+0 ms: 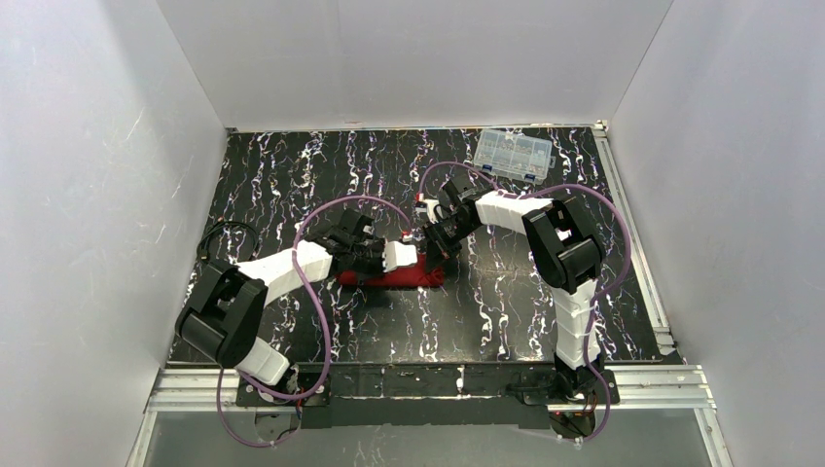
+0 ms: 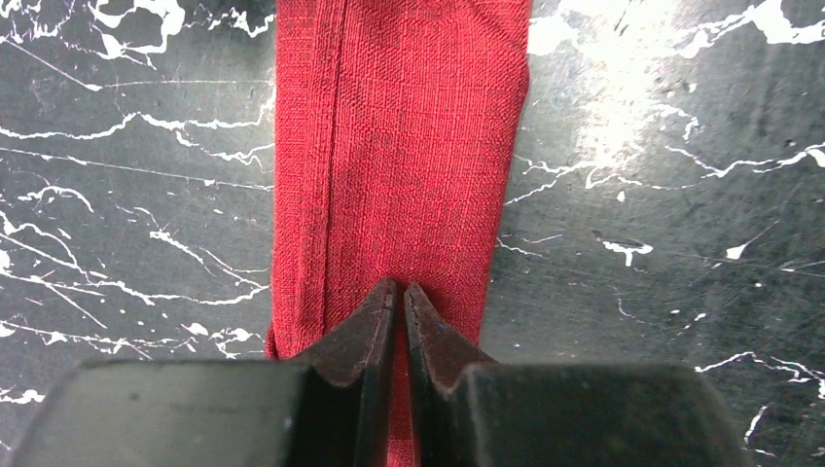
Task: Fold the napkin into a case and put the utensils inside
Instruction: Fold the 2/3-rectangle-folded napkin at the center of the board, then smooth out the smaller rectangle-folded napkin at the center of the board.
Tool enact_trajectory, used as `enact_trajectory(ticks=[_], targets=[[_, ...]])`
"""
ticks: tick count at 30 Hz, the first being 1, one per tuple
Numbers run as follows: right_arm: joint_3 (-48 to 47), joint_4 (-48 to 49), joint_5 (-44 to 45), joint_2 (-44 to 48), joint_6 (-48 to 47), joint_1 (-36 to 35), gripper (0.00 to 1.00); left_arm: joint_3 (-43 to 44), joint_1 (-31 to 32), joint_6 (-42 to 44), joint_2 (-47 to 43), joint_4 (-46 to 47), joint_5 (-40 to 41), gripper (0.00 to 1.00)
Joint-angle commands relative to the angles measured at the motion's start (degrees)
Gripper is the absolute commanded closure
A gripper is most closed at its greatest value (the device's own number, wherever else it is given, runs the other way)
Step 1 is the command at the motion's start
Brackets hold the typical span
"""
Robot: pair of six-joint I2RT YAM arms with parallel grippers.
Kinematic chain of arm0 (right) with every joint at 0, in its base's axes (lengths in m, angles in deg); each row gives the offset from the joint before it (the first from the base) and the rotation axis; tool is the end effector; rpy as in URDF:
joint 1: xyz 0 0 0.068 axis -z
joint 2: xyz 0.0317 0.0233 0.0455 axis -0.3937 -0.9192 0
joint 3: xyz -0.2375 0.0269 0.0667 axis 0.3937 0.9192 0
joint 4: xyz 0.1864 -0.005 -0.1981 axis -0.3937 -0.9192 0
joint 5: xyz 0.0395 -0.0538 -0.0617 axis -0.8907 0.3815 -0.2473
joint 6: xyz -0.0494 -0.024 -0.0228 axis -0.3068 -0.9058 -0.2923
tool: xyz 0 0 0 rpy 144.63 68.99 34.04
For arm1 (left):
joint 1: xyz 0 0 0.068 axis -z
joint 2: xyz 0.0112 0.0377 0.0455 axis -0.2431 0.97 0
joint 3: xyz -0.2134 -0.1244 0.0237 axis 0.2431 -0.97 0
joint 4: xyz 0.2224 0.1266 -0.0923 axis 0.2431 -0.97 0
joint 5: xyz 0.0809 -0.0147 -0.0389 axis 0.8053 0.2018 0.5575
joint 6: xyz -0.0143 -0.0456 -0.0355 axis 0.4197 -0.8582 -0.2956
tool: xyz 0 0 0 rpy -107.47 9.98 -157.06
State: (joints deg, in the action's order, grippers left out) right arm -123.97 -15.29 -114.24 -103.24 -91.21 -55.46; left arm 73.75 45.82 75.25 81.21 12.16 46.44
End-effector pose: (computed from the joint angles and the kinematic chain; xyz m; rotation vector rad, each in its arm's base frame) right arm 0.3273 0.2411 0.0969 -1.0304 2.5798 1.1448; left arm 0.2555 -0.1780 0.1387 1.6966 1.7028 -0.3421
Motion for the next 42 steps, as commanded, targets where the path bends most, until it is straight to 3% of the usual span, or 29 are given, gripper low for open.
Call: enact_trajectory(ticks=[1,13,20,21,22,23,25,27,32,33,38,42], targets=[[1.3,-1.4,3.6,-2.5,-2.7,-0.8,0.97,-1.4,-0.7,0.7,-0.3,1.6,3.1,0.94],[0.8,-1.8,1.2,-0.6,-3.1,-0.8,0.94,-5.3,-2.3,3.9,0.7,4.0,3.9,0.97],[0.7,3.4,-1.6,3.2,0.6,-0.5,0.81,-7.0,-2.2,8.0,0.6,4.7,6.0,0.99],[1.2,4.0,-2.0,3.7,0.8,-0.5,0.78,-7.4,-2.2,8.6,0.6,4.9,6.4,1.0],[1.9,4.7,-1.9,4.3,1.1,-0.4,0.59,-8.0,-2.2,9.2,0.4,5.3,6.9,1.0],[2.5,5.3,-0.9,4.8,1.5,-0.2,0.5,-8.7,-2.1,9.8,0.4,5.7,7.4,1.0],[3.4,5.7,1.8,6.2,2.0,0.4,0.38,-9.8,-2.1,10.5,0.4,6.5,8.3,1.0],[4.6,7.0,5.5,9.1,3.0,1.4,0.37,-10.7,-2.1,11.2,0.4,6.9,8.6,1.0],[9.0,12.5,14.0,19.6,6.6,3.0,0.43,-11.5,-2.1,11.8,0.1,7.3,8.6,1.0],[9.8,13.0,16.1,21.0,7.1,3.0,0.48,-11.5,-2.1,11.9,0.2,7.2,8.6,1.0],[15.5,15.2,19.0,26.4,11.1,3.0,0.9,-11.2,-2.0,12.0,0.0,6.8,8.4,1.0],[23.7,25.7,15.6,31.1,18.4,0.0,0.94,-11.3,-1.8,11.9,0.1,6.4,8.5,1.0]])
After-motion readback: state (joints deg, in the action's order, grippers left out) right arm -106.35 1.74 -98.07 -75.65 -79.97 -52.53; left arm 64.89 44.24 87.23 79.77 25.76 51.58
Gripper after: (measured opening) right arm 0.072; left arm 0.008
